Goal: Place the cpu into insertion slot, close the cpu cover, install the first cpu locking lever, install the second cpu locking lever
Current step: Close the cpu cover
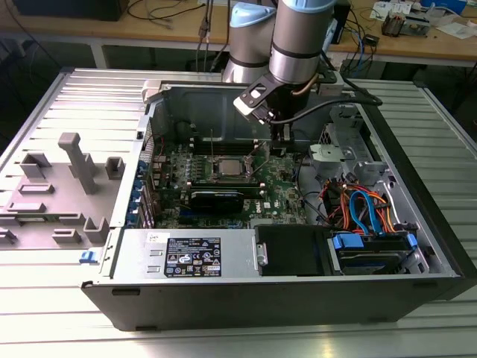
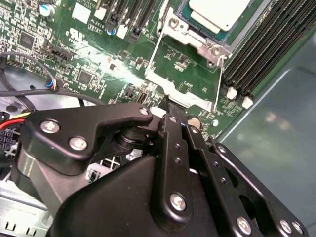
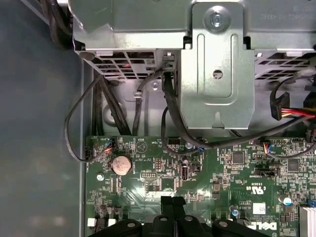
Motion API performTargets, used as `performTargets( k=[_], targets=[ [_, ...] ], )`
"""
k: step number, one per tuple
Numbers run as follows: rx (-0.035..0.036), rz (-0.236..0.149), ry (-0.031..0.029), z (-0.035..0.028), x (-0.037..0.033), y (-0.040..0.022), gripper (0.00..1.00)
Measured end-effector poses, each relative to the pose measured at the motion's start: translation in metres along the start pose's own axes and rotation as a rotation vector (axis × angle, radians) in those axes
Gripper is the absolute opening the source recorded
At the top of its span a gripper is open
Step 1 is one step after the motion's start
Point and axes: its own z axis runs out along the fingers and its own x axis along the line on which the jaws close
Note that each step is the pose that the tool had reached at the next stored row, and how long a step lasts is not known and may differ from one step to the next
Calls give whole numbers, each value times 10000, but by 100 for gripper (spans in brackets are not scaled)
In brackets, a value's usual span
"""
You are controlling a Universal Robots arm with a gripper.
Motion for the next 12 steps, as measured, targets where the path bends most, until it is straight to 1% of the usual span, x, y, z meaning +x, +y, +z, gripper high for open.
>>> performTargets(
  k=[9, 12],
  targets=[
    [0, 0, 1, -1, 1, -131, 11],
    [0, 0, 0, -1, 1, -152, 11]
  ],
)
